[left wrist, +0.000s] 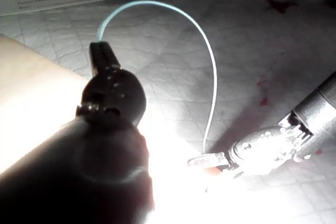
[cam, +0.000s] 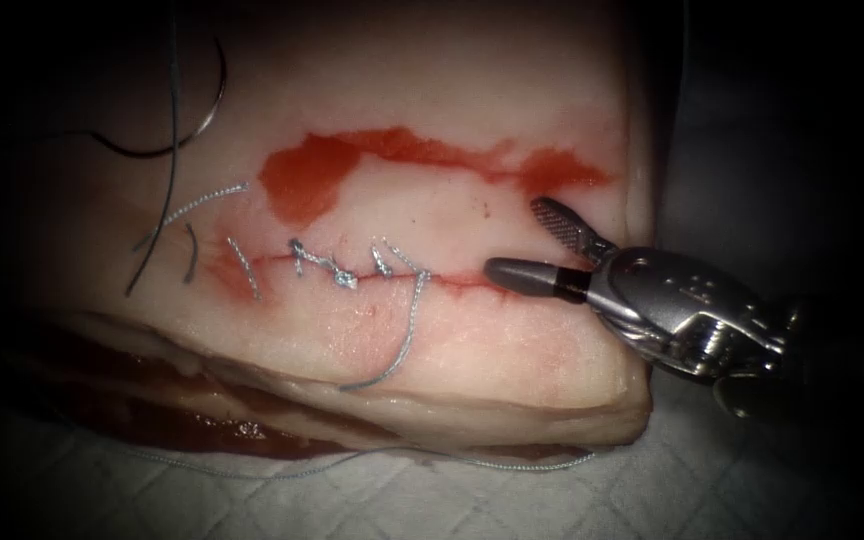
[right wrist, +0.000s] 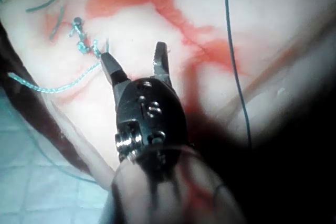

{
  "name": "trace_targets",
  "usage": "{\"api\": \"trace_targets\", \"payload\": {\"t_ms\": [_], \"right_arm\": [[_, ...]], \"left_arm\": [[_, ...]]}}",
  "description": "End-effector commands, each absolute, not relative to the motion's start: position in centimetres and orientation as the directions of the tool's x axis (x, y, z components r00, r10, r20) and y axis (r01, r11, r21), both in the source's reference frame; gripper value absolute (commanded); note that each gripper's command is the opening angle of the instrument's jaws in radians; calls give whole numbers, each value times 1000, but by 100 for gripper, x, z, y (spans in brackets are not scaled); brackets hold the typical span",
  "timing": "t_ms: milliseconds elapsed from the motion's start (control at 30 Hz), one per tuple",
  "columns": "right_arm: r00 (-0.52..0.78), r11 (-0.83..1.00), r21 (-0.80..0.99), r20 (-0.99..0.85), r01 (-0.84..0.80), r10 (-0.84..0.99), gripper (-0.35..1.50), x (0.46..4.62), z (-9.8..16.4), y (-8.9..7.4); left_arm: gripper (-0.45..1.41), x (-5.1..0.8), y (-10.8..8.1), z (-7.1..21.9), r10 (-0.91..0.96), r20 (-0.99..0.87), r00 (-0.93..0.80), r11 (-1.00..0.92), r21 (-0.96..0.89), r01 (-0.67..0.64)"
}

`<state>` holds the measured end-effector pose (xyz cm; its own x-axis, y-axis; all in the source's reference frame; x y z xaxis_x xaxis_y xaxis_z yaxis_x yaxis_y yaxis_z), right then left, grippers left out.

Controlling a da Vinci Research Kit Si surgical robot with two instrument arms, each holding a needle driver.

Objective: Wound Closure
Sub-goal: Grab the tail end of the thread using the left tool

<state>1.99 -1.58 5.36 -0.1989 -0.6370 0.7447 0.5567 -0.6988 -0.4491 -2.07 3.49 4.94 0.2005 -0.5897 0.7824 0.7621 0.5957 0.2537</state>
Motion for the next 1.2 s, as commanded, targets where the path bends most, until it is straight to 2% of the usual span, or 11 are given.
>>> {"api": "trace_targets", "payload": {"t_ms": [33,133,300,333,367,433,633,667,900,1000,1200], "right_arm": [[-189,-689,-455,741,564,-644,140,215,540,-160],[-188,-689,-456,741,563,-645,140,218,539,-163],[-189,-691,-459,741,559,-645,140,219,539,-163],[-189,-691,-459,741,559,-645,140,219,539,-163],[-186,-687,-463,738,560,-649,140,219,539,-163],[-186,-687,-463,738,560,-649,140,219,538,-163],[-179,-679,-472,732,562,-657,138,219,538,-164],[-176,-676,-477,729,563,-661,138,219,538,-164],[-177,-676,-476,730,562,-660,138,219,539,-165],[-174,-675,-483,727,558,-664,140,219,539,-165],[-171,-671,-487,724,559,-668,138,219,539,-165]], "left_arm": [[-45,-216,350,511,-597,752,278,607,198,770],[-45,-224,341,533,-618,679,396,658,171,734],[-45,-237,323,561,-644,600,475,698,207,685],[7,-242,315,573,-637,581,506,722,221,655],[39,-245,311,580,-634,574,517,735,241,633],[74,-250,308,590,-630,570,527,752,279,597],[100,-256,305,597,-566,569,597,813,263,520],[110,-254,300,596,-538,546,643,837,256,483],[100,-237,266,580,-495,451,743,867,315,387],[118,-213,248,555,-433,452,780,896,314,315],[126,-166,210,547,-381,333,863,906,322,276]]}}
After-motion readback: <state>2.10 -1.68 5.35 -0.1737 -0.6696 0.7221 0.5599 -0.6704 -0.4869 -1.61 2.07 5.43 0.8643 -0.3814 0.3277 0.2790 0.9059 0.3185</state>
